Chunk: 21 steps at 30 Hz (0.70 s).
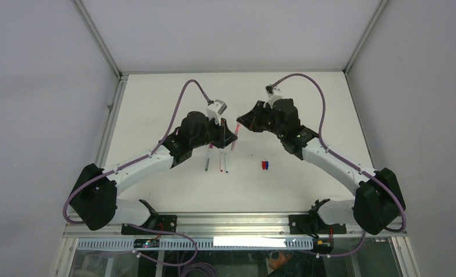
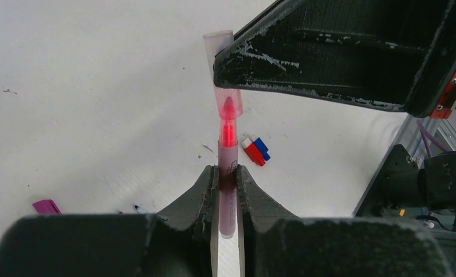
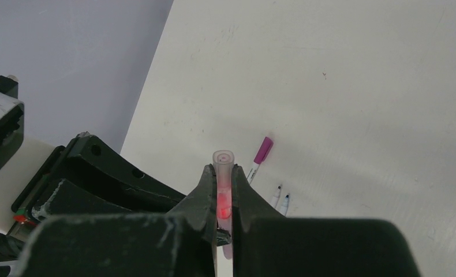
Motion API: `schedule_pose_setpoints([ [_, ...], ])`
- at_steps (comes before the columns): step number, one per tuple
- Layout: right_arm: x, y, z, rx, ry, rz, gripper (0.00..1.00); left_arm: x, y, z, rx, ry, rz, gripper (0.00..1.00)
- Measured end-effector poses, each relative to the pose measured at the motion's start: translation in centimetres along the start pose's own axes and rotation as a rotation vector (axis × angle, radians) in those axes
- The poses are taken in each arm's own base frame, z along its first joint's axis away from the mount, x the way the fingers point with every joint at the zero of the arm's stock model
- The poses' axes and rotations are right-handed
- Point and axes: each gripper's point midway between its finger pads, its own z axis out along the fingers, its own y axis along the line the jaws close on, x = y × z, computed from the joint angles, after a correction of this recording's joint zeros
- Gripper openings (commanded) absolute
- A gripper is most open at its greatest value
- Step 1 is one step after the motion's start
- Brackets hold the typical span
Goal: Insert the pens into the pen caps
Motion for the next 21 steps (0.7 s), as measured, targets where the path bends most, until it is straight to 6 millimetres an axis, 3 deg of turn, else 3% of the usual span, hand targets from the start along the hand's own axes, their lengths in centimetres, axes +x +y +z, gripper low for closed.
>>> schedule_pose_setpoints([
  [21, 0.38, 0.09, -0.67, 0.008, -0.018, -0.004, 0.00, -0.28, 0.17, -0.06, 0.031, 0.006, 0.020, 0.00],
])
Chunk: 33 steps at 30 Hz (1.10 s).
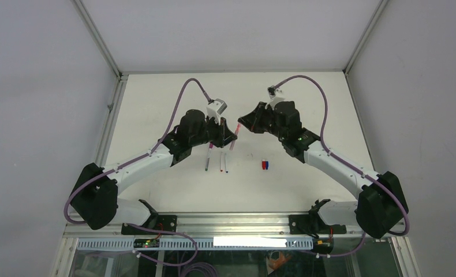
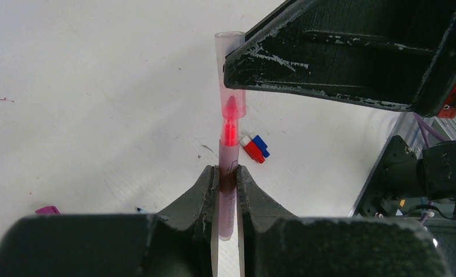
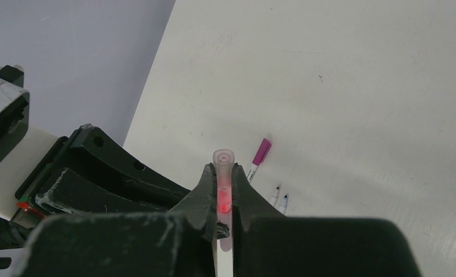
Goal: Insert the pens into the pen caps
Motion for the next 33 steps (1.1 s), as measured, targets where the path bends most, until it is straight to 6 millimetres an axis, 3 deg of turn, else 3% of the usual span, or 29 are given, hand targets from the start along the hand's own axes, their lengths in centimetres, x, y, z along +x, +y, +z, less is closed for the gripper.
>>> schedule_pose_setpoints([
  [33, 0.6, -0.6, 0.5, -0.002, -0.037, 0.024, 0.00, -1.0, 0.4, 0.8, 0.031, 0.003, 0.042, 0.00],
])
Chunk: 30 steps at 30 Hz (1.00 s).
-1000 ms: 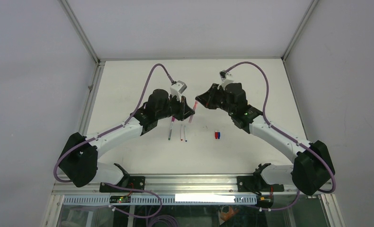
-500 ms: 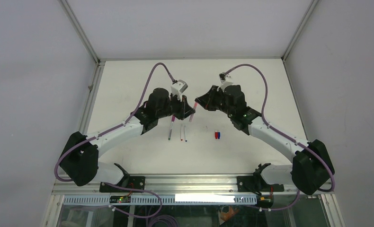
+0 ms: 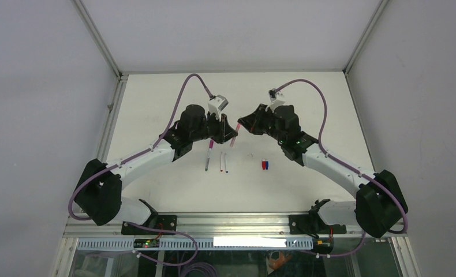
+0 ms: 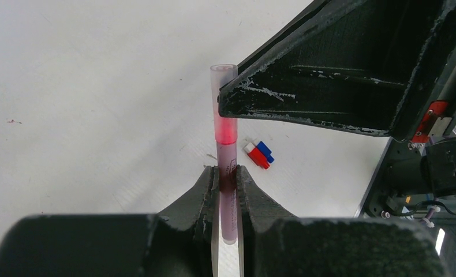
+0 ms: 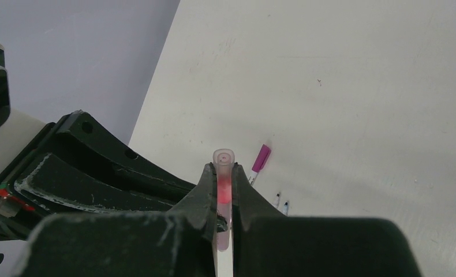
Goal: Insert the pens into the pen caps
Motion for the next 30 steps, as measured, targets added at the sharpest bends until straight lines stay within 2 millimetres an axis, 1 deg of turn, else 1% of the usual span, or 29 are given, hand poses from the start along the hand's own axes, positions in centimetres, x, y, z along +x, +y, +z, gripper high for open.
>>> schedule_pose_setpoints([
  [15, -1.4, -0.6, 0.3, 0.039, -0.073, -0.001, 0.00, -1.4, 0.5, 1.5, 0.040, 0.005, 0.037, 0.00],
  [23, -1.0, -1.1, 1.0, 0.052, -0.067, 0.002, 0.00, -1.1, 0.9, 1.7, 0.041, 0.016, 0.040, 0.00],
  [30, -0.7, -1.0, 1.7, 0.062, -0.062, 0.001, 0.00, -1.1, 1.6, 1.6, 0.029, 0.020, 0.047, 0.00],
])
